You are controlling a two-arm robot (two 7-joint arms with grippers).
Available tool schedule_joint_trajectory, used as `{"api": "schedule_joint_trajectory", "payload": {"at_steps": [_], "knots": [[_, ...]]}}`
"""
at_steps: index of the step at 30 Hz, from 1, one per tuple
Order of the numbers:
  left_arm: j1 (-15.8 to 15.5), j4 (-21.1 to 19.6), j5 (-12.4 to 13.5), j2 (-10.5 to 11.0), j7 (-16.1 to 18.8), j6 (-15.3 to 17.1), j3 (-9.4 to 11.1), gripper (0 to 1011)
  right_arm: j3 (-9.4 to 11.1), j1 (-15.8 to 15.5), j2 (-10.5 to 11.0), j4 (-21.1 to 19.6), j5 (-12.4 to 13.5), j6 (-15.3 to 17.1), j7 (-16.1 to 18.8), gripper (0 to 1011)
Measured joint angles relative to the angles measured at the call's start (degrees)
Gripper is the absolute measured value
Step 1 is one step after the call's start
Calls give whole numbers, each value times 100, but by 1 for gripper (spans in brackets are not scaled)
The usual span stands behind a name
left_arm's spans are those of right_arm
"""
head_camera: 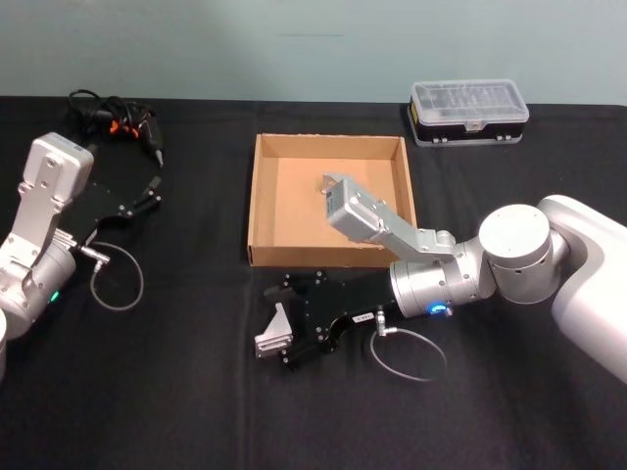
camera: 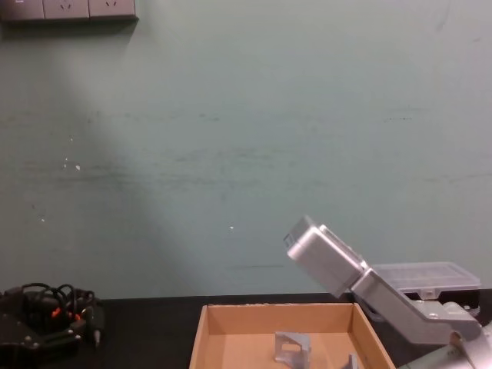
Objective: Use one hand to pick up the angle iron from the table and place it into the box.
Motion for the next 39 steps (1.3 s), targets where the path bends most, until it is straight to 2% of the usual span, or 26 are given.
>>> {"api": "schedule_joint_trajectory", "payload": {"at_steps": [9,12,14,17,21,23,24,27,39], "knots": [[0,0,0,0,0,0,0,1011,1,-5,-9,10,-39,7,-20,1002],[0,0,0,0,0,0,0,1011,2,-5,-8,10,-36,9,-19,968],[0,0,0,0,0,0,0,1011,3,-5,-8,10,-34,10,-18,930],[0,0,0,0,0,0,0,1011,4,-5,-7,9,-30,11,-18,817],[0,0,0,0,0,0,0,1011,4,-5,-6,7,-25,11,-18,747],[0,0,0,0,0,0,0,1011,4,-5,-5,6,-23,11,-17,653],[0,0,0,0,0,0,0,1011,4,-5,-4,6,-21,11,-16,653],[0,0,0,0,0,0,0,1011,4,-5,-3,5,-20,11,-15,563],[0,0,0,0,0,0,0,1011,4,-5,-3,3,-14,11,-8,552]]}}
